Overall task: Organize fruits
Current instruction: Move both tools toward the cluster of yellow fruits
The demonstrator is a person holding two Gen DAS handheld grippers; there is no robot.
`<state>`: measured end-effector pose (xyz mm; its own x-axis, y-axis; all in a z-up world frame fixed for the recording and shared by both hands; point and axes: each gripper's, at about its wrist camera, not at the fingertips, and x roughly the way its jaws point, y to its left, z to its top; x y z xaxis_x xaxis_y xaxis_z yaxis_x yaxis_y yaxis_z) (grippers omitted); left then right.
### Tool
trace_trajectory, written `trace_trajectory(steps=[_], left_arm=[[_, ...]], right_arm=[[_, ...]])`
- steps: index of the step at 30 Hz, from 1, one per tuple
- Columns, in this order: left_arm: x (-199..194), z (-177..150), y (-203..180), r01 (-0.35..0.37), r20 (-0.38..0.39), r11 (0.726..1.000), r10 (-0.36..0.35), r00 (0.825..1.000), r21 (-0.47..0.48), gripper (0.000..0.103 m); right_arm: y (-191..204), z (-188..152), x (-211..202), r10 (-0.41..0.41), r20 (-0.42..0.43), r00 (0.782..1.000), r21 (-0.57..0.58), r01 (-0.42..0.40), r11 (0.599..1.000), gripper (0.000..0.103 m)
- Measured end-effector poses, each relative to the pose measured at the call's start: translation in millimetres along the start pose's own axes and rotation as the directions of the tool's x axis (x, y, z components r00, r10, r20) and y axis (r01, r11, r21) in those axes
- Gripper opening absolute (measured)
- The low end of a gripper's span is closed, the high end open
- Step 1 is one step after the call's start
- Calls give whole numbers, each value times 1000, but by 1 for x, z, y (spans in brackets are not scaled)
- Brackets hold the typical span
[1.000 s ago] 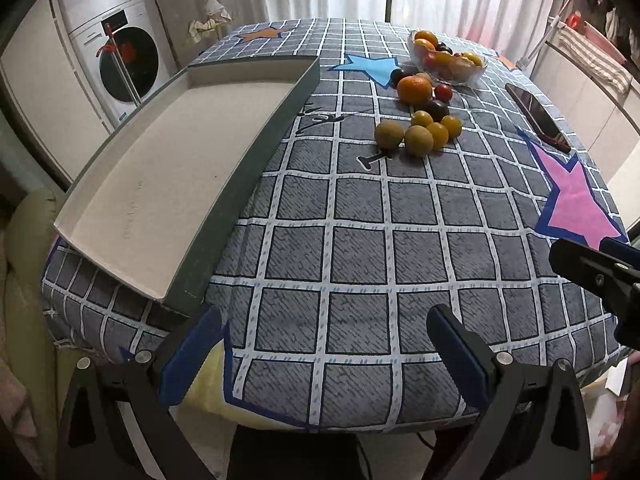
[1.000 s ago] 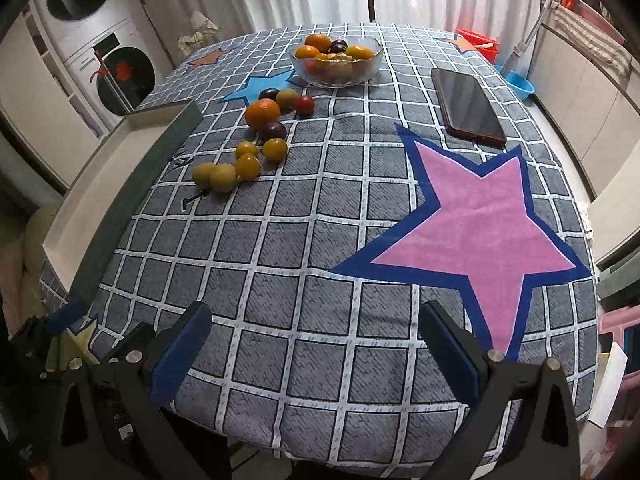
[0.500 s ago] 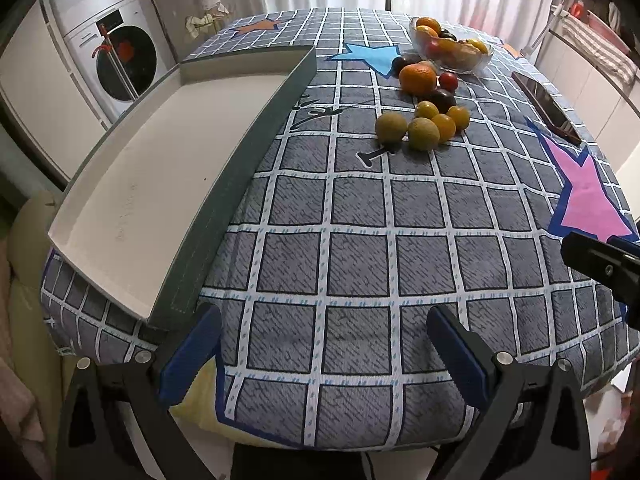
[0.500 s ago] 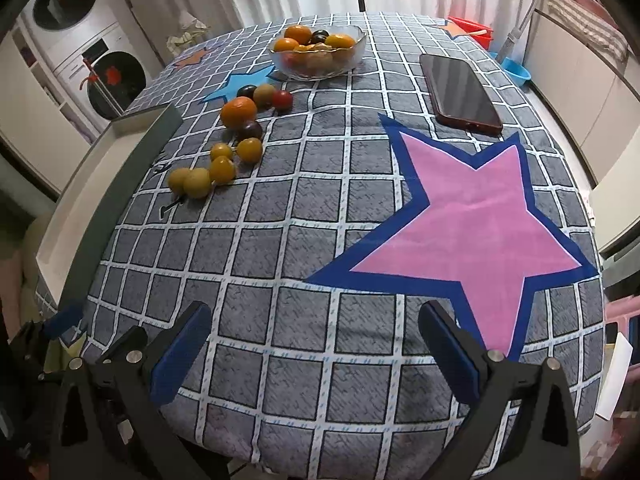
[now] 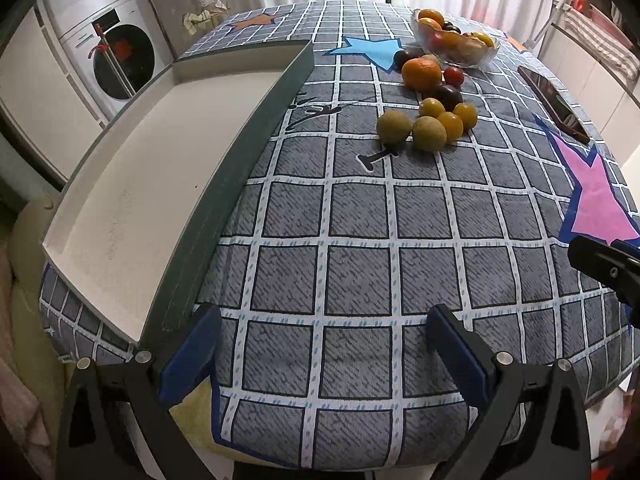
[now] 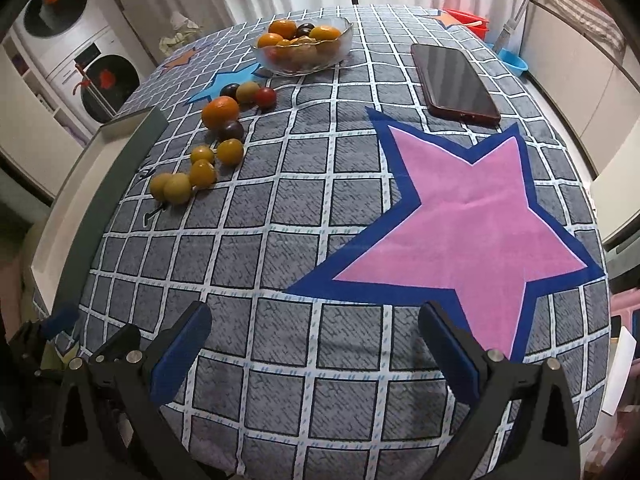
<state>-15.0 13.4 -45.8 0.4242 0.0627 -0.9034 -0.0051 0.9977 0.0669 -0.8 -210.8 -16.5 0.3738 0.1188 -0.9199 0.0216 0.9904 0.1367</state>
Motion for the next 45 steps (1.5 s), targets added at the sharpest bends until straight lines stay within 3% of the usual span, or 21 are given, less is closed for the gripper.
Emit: trace_trajectory(steps=[23, 30, 45], left_arm=[[11, 17, -4, 4, -5, 1000, -4, 1000, 20, 103], [18, 35, -12, 19, 21, 998, -20, 1000, 64, 103], [44, 78, 5, 61, 50, 998, -62, 997, 32, 103]], right_arm=[[-3, 3, 4, 3, -3, 1000, 3, -3, 1000, 103], [-4, 11, 5, -10, -4, 1000, -1, 10, 1000, 103], [14, 44, 17, -49, 8, 999, -81, 50, 995, 103]])
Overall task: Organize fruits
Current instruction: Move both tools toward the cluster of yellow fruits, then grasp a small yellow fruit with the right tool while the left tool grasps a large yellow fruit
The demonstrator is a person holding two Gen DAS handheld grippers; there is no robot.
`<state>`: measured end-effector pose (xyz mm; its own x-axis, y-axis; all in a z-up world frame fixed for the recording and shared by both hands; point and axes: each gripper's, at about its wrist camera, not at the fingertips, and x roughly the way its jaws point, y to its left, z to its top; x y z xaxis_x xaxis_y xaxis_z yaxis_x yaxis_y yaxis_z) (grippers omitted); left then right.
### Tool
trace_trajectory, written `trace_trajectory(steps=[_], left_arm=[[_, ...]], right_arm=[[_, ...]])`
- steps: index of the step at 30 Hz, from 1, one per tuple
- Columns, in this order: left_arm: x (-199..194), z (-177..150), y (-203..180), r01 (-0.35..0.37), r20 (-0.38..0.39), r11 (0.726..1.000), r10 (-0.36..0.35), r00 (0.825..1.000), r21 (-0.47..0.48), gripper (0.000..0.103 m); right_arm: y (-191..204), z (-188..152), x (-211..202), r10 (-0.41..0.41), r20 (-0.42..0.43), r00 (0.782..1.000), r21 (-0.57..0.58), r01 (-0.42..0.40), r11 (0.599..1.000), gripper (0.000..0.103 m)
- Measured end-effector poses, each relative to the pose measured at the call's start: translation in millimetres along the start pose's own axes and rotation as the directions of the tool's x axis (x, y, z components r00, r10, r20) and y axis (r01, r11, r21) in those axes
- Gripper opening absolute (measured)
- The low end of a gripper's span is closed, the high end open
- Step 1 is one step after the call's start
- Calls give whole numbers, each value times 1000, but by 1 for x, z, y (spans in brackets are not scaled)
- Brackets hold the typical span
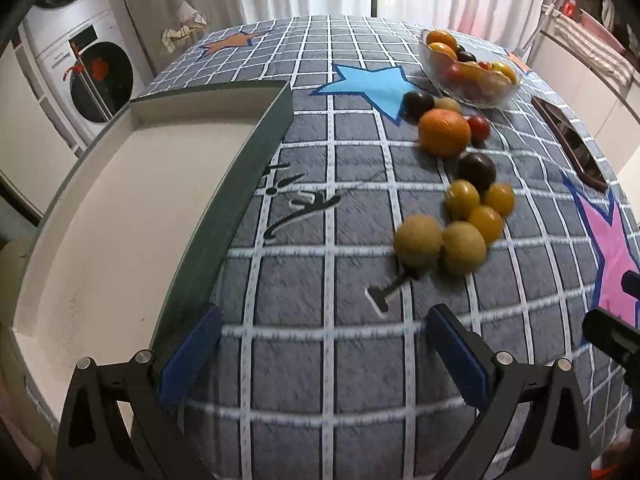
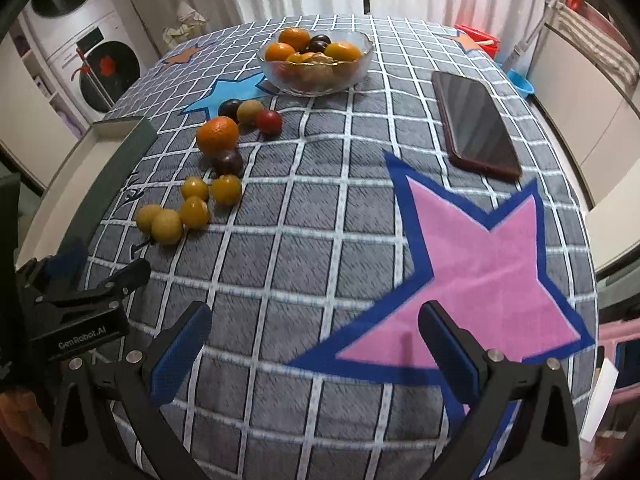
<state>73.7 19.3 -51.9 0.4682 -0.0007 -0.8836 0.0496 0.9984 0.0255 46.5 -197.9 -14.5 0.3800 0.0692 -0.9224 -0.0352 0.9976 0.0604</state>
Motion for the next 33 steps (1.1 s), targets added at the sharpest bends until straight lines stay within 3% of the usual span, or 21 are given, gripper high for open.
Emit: trace_trajectory(steps=[8, 13, 19, 24, 27, 29, 33], left_arm=[[-1, -5, -2, -7, 62, 1000, 7, 998, 7, 103], [0, 2, 1, -2, 33, 1000, 2, 999, 13, 103], [-4, 3, -11, -57, 84, 993, 48, 995, 105, 103], [-6, 7, -9, -42, 93, 994, 32, 995, 98, 103], [-8, 9, -6, -33, 91, 995, 24, 996, 96, 91], [-8, 10, -4, -30, 92, 995, 22, 996, 94, 91], [-9, 12, -5, -25, 113, 994, 13, 994, 102, 91]], right_arm=[[16, 27, 31, -30, -3, 1000, -72, 30, 997, 103], [25, 40, 38, -15, 31, 999, -107, 18, 994, 102], [46, 51, 44, 62, 52, 997, -175, -52, 983, 93], [60, 54, 45, 146, 48, 988, -195, -134, 972, 72], [57, 54, 45, 175, 48, 983, -173, -164, 971, 72], [50, 52, 42, 193, 54, 980, -152, -183, 971, 72], [35, 50, 36, 151, 88, 985, -134, -138, 981, 72]])
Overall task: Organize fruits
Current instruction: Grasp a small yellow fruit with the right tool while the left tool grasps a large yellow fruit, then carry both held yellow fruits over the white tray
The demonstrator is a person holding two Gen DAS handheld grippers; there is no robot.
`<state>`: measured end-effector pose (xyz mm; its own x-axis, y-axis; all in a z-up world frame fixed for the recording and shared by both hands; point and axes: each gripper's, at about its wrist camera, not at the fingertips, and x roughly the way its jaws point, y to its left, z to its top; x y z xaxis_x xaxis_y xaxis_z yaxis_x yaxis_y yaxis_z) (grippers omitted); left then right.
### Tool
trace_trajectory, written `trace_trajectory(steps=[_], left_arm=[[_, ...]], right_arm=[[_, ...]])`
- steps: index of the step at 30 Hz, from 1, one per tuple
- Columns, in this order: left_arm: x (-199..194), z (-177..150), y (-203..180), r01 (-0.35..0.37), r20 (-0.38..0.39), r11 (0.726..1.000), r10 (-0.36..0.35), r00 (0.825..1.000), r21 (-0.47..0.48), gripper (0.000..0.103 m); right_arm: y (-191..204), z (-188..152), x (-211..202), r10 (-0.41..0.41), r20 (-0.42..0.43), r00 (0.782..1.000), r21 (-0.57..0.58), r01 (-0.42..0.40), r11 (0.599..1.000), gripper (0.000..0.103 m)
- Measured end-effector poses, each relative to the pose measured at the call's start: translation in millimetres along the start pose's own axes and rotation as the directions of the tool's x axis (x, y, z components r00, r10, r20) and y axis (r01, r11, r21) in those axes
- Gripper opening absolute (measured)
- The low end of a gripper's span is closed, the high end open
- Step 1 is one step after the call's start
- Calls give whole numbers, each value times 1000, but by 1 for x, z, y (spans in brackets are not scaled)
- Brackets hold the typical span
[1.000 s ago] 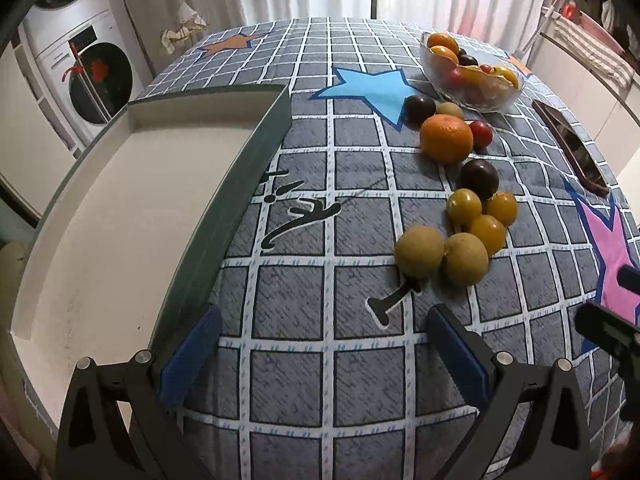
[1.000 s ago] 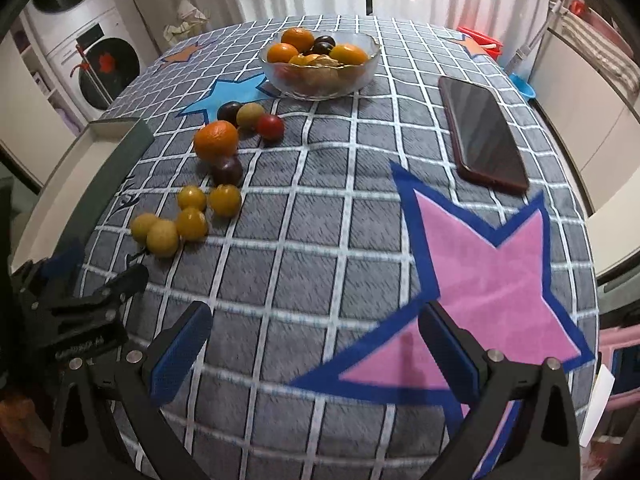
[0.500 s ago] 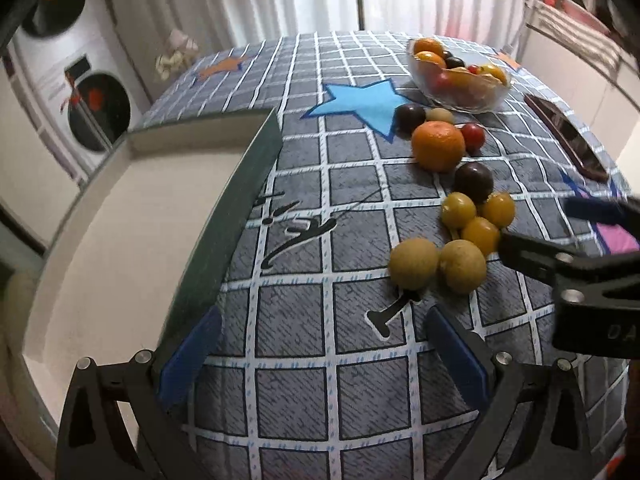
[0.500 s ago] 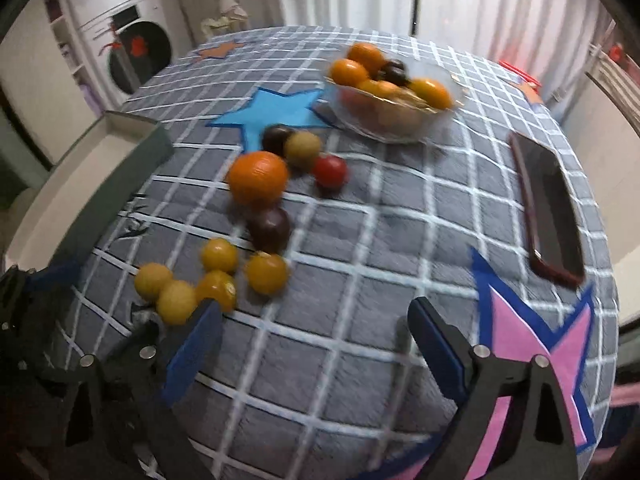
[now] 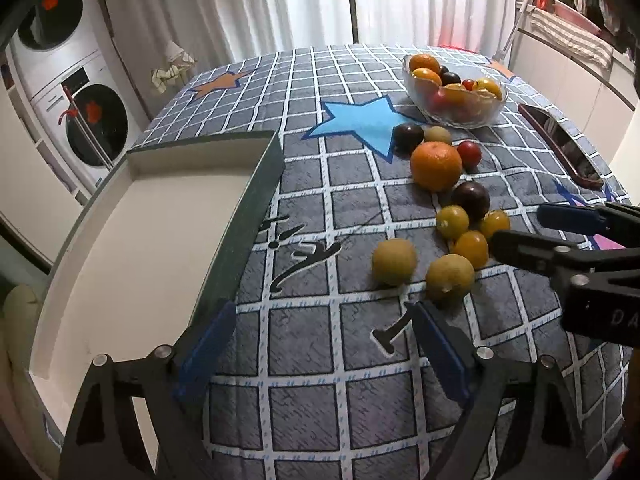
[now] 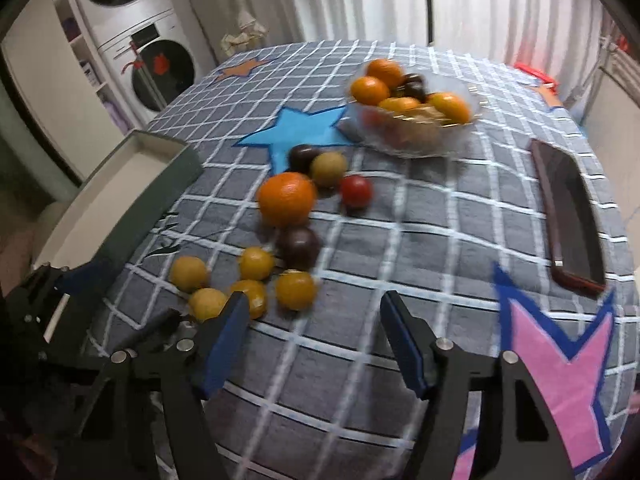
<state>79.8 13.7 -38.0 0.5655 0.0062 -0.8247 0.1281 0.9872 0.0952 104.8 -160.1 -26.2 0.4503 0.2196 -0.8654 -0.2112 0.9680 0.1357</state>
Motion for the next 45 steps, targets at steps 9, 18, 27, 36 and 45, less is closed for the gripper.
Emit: trace_trajectory(steps=[9, 18, 27, 36, 45], left_arm=[[-1, 2, 2, -7, 1, 1000, 7, 1000, -11, 91], [-10, 6, -2, 15, 16, 1000, -15, 1000, -14, 91], [-18, 0, -32, 53, -2, 998, -53, 999, -19, 91], [2, 3, -51, 43, -42, 997, -46, 998, -58, 53], [-20, -3, -44, 87, -13, 993, -88, 996, -79, 29]], right_arm=[[7, 6, 16, -50, -16, 999, -34, 49, 998, 54], [10, -3, 4, -27, -5, 1000, -41, 26, 999, 23], [-20, -23, -25, -4, 8, 1000, 53, 4, 999, 23], [-37, -44, -47, 2, 28, 1000, 110, -5, 994, 23], [-42, -56, -63, 9, 33, 999, 141, -13, 990, 24]])
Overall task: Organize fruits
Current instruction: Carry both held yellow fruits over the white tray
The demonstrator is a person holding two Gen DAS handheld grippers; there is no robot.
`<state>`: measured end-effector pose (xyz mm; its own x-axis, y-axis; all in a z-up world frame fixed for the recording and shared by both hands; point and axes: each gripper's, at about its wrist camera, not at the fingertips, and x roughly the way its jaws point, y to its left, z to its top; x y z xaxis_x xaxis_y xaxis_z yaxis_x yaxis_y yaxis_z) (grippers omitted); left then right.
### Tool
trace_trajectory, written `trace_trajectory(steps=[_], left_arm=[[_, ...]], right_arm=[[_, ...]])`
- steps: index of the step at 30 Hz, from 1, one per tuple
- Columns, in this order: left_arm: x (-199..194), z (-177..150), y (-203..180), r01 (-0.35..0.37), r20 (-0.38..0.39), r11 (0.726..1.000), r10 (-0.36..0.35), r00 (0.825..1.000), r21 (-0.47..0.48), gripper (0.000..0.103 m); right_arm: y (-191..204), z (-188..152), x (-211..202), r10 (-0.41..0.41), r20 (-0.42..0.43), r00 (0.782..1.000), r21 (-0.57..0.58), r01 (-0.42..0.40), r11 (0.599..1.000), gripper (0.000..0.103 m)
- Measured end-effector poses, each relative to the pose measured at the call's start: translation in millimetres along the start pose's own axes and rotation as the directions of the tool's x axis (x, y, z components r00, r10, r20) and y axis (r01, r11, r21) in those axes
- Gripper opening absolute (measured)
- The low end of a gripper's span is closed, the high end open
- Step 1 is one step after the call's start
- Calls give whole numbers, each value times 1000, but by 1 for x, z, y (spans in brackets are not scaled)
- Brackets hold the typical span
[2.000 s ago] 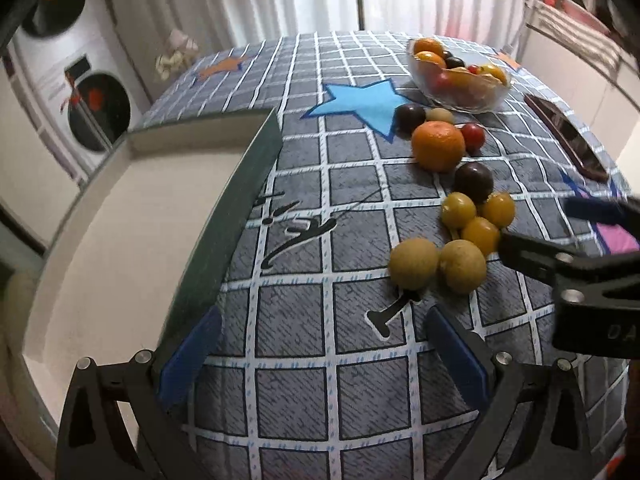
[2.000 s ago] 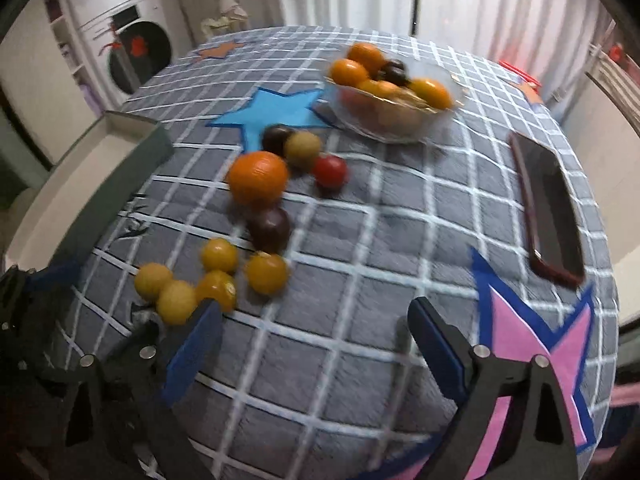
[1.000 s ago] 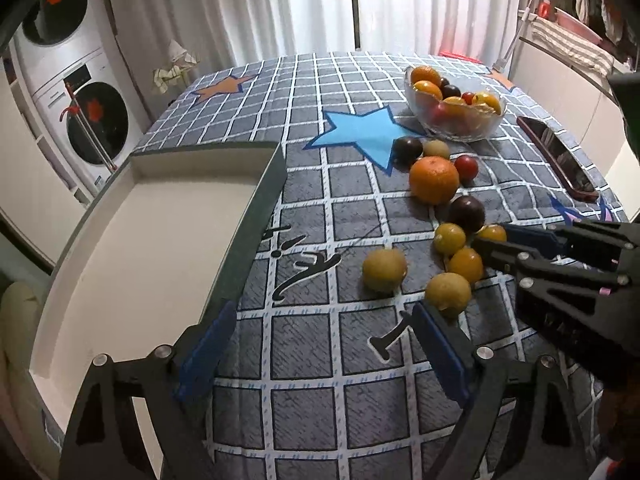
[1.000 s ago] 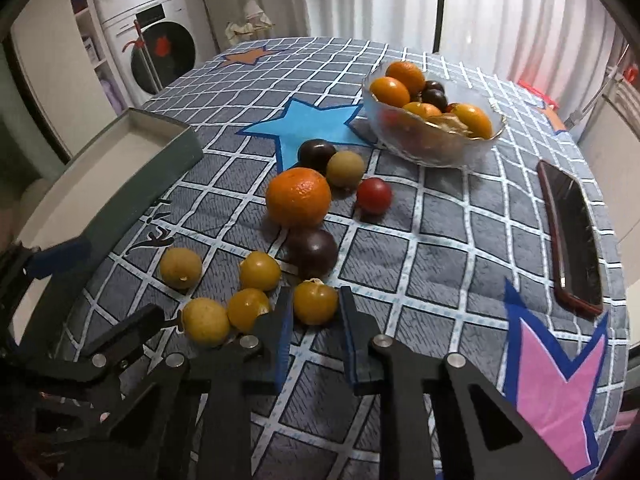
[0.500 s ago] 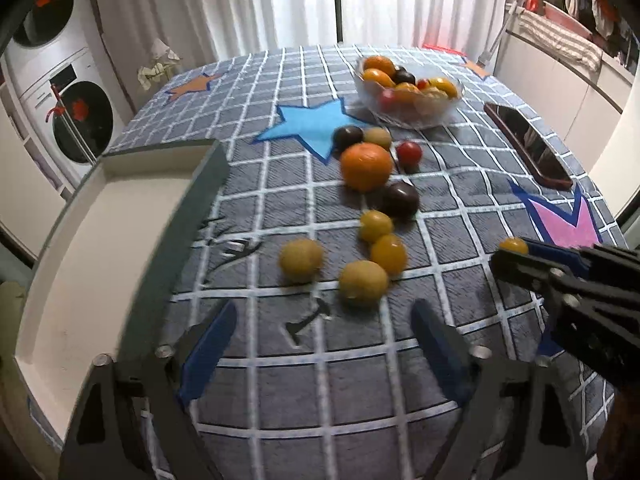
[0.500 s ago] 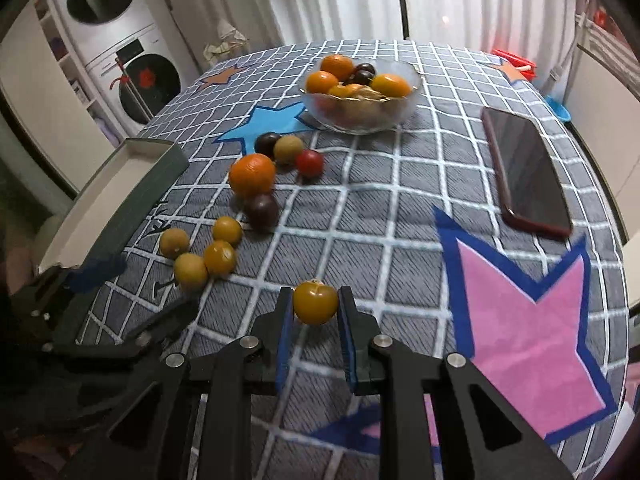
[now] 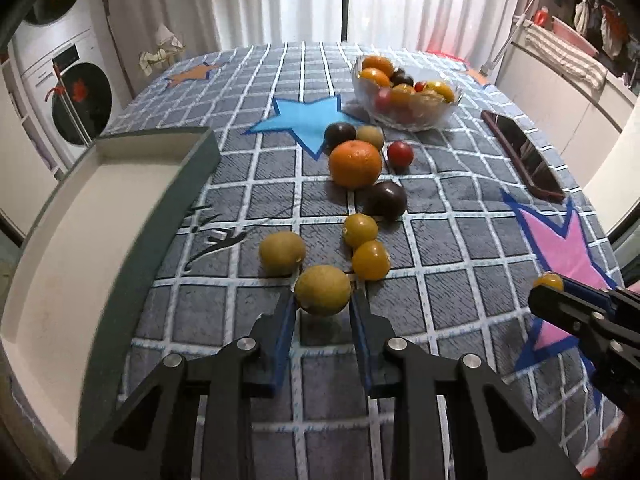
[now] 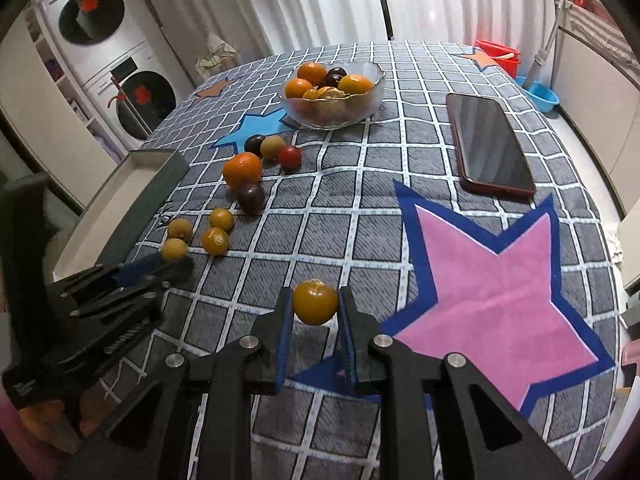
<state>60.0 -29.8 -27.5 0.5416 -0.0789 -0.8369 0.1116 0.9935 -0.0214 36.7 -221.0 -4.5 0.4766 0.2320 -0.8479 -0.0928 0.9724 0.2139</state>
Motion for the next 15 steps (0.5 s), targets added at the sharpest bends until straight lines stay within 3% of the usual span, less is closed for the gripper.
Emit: trace_trajectory(steps=[5, 15], left_arm=[[-28, -6, 13, 7, 29, 1000, -6, 1000, -7, 29], [-62, -21, 50, -77, 58, 997, 77, 995, -18, 29]], right_arm=[[2, -4, -8, 5, -5, 1000, 22, -5, 1000, 24], [34, -2, -27, 9, 14, 1000, -13, -9, 1000, 24]])
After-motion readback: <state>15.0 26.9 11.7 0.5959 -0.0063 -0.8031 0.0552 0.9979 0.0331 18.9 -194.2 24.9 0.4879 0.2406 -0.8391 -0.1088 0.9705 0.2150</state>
